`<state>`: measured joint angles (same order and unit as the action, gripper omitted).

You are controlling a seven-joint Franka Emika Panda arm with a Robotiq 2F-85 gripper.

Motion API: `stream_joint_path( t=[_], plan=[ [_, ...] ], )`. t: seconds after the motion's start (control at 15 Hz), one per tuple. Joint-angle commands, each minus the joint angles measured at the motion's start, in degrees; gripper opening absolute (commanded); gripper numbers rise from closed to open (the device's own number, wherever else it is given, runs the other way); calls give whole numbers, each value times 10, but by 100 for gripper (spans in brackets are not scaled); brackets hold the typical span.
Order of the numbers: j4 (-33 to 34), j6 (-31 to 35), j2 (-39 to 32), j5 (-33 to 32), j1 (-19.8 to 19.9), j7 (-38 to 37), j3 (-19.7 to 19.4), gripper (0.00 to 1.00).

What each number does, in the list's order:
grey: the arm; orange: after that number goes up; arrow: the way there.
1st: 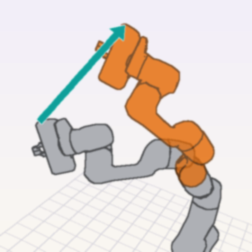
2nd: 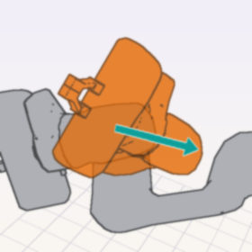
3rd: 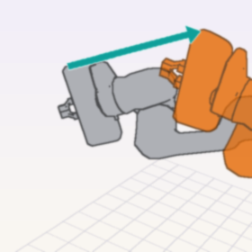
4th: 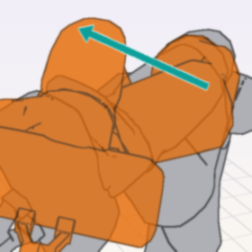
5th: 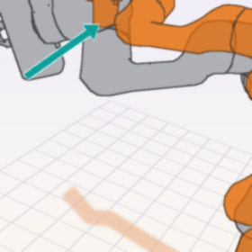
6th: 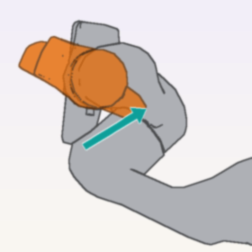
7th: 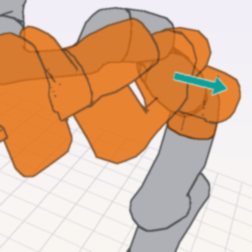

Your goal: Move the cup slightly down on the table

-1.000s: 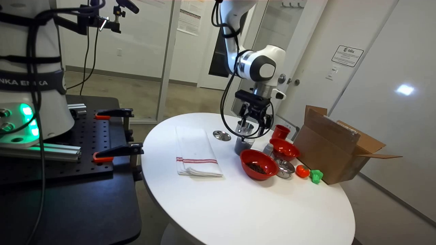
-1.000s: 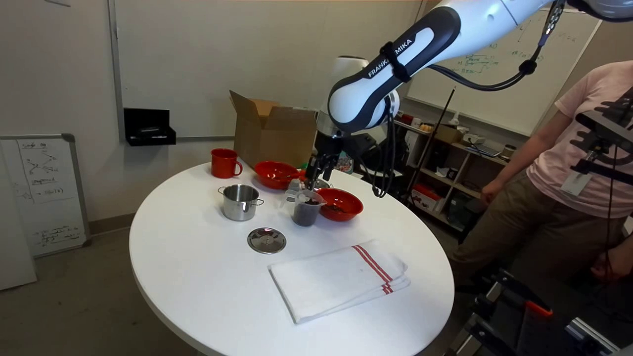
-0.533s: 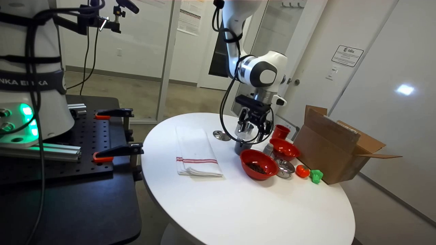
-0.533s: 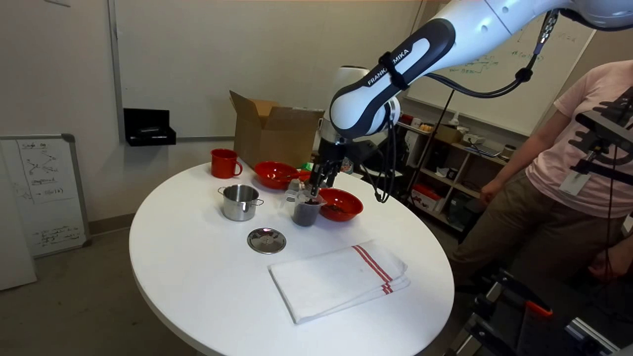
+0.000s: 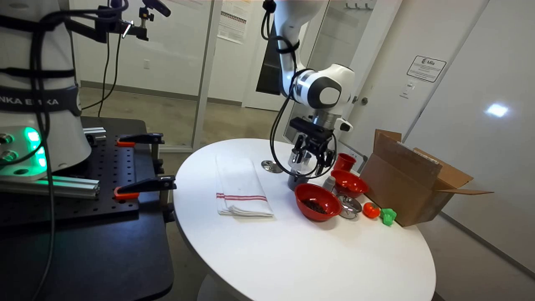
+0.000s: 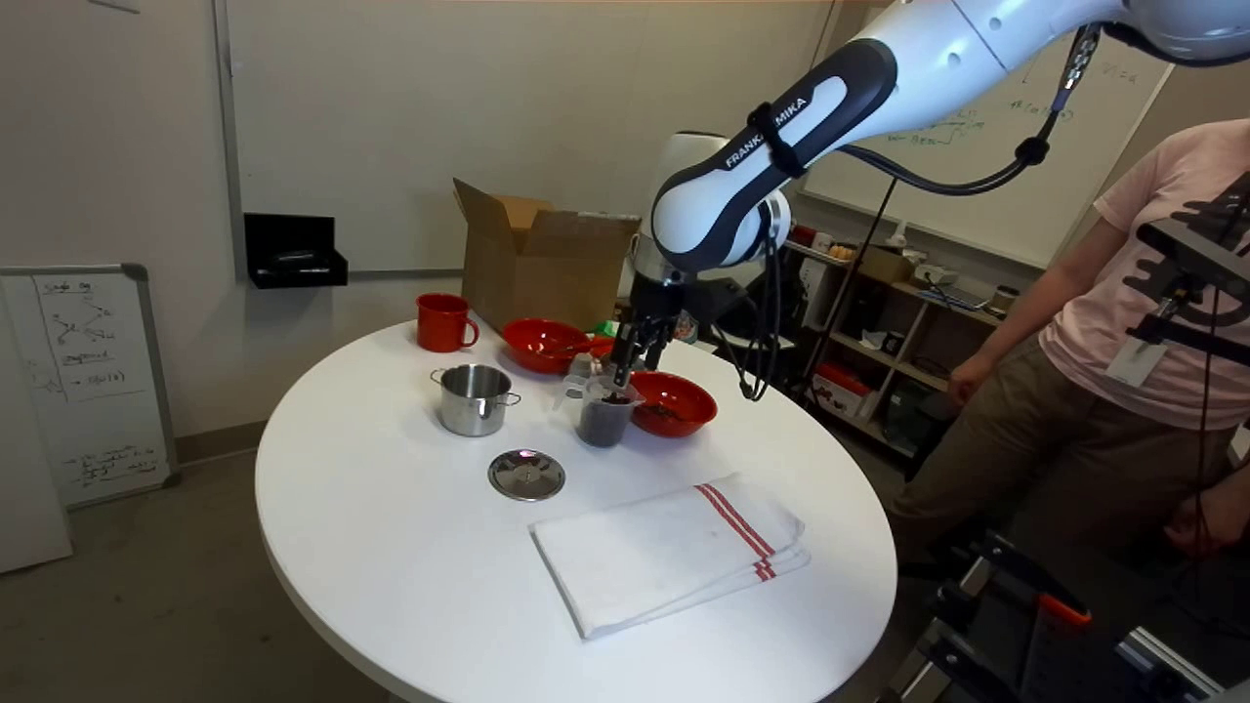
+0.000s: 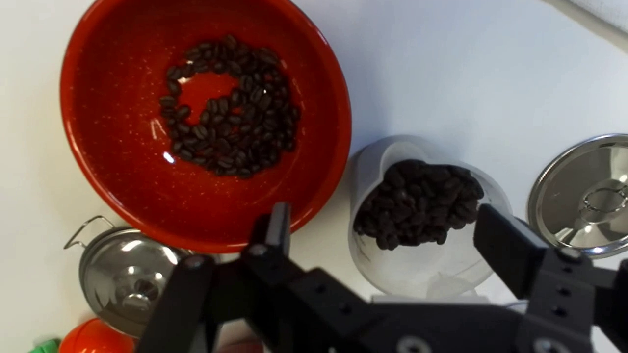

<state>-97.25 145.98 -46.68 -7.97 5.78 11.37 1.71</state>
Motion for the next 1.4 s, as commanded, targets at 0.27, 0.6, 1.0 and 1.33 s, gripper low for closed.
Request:
stream_joint_path(
  t=[0.27, 0.6, 1.0, 1.33],
  plan=[
    [66, -42, -39, 14, 1, 12, 1, 92],
    [89, -55, -60, 13, -1, 12, 1, 64],
    [106, -64, -70, 12, -2, 10, 0, 26],
    [111, -66, -71, 13, -1, 12, 1, 0]
  ],
)
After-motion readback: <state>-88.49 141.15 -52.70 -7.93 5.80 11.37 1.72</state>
